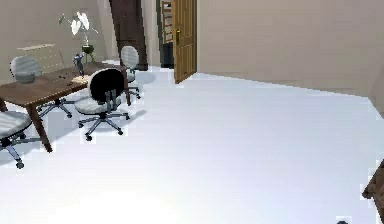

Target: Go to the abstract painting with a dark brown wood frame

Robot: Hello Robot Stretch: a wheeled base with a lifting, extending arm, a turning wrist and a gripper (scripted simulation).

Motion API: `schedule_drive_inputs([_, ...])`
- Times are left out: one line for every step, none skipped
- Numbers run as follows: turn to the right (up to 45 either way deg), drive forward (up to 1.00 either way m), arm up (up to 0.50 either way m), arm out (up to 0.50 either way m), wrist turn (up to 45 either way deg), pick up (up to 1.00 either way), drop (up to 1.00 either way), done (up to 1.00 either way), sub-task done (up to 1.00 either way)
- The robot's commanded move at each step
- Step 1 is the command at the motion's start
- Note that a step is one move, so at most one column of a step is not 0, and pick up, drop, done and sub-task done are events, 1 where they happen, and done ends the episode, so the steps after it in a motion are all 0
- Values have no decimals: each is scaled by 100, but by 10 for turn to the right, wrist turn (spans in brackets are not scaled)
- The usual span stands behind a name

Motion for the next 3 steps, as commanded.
schedule_drive_inputs([60,0,0,0,0,0,0,0,0])
schedule_drive_inputs([0,30,0,0,0,0,0,0,0])
schedule_drive_inputs([-150,0,0,0,0,0,0,0,0])
